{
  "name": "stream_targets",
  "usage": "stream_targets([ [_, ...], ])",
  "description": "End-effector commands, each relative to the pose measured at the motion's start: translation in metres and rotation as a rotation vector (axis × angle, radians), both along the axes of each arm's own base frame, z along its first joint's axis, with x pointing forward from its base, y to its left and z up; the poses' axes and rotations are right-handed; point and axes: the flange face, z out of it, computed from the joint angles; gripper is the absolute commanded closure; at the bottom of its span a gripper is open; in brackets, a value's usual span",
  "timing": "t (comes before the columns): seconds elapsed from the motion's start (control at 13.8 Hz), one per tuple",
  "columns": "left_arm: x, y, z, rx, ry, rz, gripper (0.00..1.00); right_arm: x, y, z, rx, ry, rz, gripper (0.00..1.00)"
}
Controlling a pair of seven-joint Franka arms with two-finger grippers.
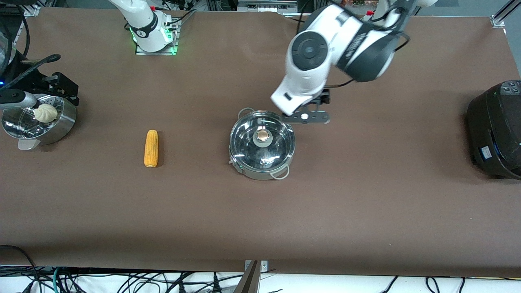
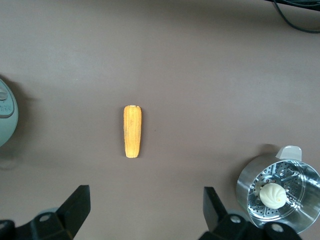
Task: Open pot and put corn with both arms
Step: 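Move the left gripper over the pot and lower onto the lid knob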
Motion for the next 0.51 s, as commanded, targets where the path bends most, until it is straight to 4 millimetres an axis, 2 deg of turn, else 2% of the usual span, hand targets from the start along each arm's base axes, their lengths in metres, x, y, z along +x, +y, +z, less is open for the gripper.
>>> stream_targets([
  [0.0, 0.019, -0.020, -0.011, -0.033, -0.084, 0.098, 0.00, -0.001, -0.001, -0.001, 0.014, 0.019, -0.007, 0.00],
  [0.22, 0.026, -0.045, -0.032, -0.096, -0.157, 0.203, 0.00, 0.002, -0.002, -0.015, 0.024, 0.067, -0.010, 0.00],
  [0.44, 0.013, -0.069, -0.060, -0.079, -0.155, 0.196, 0.00, 0.003, 0.000, -0.030, 0.017, 0.123, 0.002, 0.00],
])
